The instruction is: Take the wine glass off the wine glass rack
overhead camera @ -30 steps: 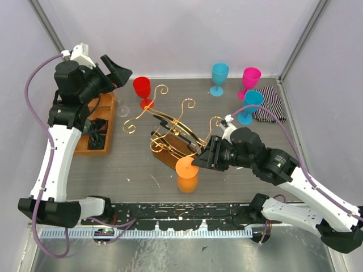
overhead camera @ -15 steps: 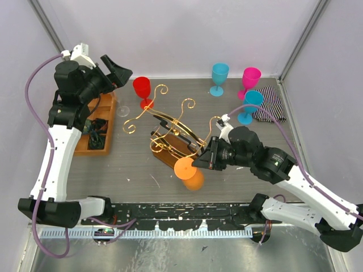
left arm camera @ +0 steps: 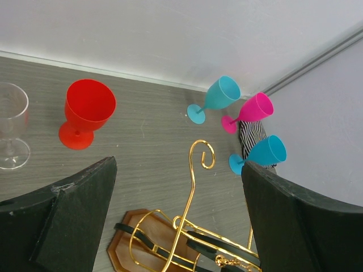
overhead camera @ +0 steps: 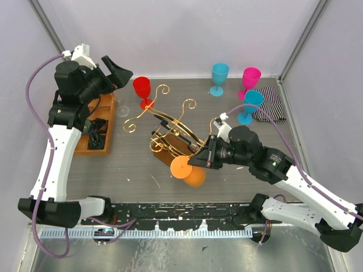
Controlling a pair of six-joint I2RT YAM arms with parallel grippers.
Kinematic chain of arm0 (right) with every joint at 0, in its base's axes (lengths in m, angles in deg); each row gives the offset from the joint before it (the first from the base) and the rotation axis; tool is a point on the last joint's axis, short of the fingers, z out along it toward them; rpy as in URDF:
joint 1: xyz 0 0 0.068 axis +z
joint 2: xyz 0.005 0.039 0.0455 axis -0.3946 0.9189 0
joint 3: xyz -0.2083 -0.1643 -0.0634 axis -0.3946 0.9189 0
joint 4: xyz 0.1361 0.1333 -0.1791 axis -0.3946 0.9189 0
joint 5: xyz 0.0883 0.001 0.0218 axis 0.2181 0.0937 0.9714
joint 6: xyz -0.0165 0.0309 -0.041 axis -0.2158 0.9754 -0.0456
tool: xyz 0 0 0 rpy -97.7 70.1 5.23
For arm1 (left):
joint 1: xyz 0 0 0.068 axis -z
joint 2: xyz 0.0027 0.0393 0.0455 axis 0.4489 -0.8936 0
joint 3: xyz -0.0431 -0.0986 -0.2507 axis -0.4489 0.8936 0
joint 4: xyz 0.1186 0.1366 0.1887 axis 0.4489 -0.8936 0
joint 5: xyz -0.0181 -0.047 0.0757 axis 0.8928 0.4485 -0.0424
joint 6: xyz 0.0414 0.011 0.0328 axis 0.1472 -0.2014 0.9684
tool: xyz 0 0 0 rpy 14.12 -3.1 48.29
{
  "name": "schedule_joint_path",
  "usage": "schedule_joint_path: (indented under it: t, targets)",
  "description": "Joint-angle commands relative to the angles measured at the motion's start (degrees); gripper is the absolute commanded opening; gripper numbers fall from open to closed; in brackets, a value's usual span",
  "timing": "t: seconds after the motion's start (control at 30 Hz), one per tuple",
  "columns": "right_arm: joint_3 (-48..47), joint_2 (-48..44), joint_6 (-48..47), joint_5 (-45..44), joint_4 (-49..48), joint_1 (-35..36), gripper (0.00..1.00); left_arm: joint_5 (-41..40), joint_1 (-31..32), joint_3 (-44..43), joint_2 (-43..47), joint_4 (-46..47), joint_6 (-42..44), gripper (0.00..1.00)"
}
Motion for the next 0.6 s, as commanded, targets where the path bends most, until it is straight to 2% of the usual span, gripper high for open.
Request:
schedule_joint_path:
  t: [0.0,0.57]
  targets:
    - [0.2,-0.3,0.6,0.7,-5.9,0.3,0.01,0.8,0.1,-0.3,1.9,-0.4,1.4,0.98]
    - [1.7,-5.1,1.6,-13.9,-6.5,0.3,0.01,1.2,0.2,-0.7,1.8,-0.4,1.3,0.98]
